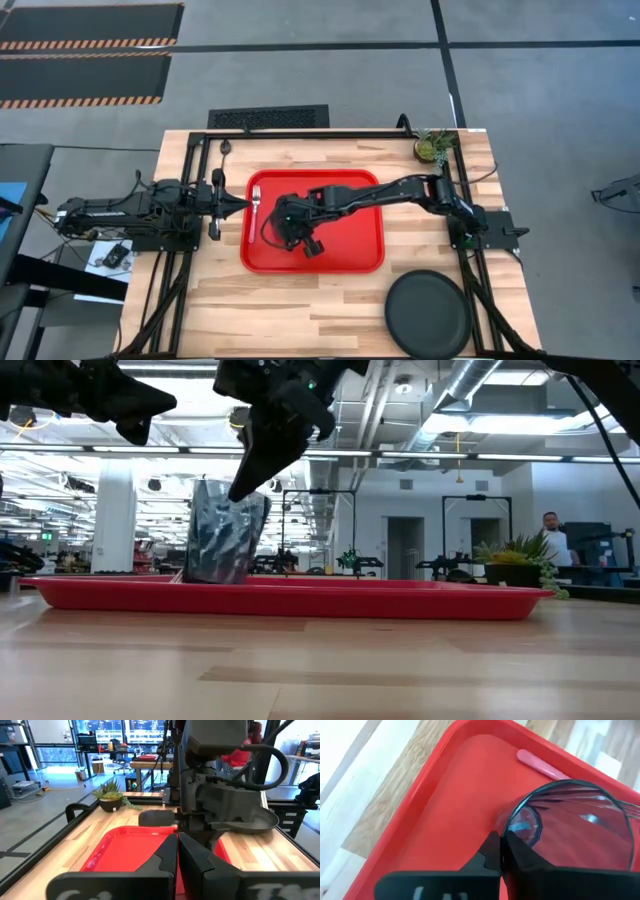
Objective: Pick and place plate/cup/fork/spoon on tray
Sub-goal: Put the blue cup on the red serving tray
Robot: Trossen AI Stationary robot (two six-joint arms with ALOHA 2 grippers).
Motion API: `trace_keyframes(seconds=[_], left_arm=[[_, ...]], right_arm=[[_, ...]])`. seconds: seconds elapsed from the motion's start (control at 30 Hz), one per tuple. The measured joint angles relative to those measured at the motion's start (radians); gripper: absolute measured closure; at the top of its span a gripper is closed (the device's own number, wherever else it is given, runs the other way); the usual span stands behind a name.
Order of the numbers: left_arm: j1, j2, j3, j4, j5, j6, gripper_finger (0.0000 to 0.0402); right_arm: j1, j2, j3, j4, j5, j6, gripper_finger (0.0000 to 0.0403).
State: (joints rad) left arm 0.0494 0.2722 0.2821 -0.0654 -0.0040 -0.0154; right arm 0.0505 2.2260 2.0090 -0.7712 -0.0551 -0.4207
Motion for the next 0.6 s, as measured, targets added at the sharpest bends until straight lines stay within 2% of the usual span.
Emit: trace_keyframes(seconds=[0.17,0.27,0.4,0.6], left_arm=[[0.000,0.000,0.000,-0.010,0.000,0.004,0.0401],[0.000,0.000,0.000,-0.014,0.001,0.003,0.0401],[0.000,-0.005,0.000,-0.021,0.009,0.002,0.0401],[0.000,-0.019,0.000,-0.024,0.012,-0.003,0.0401]], right_arm=[[-0.002,-0.075,-0.001,-0.128,0.006,0.086,0.0380],[-0.011,-0.153,-0.059,-0.194,0.027,0.131,0.0387],[-0.049,-0.265,-0.214,-0.208,0.048,0.207,0.0396],[-0.145,-0.453,-0.470,-0.180,0.118,0.310,0.0386]])
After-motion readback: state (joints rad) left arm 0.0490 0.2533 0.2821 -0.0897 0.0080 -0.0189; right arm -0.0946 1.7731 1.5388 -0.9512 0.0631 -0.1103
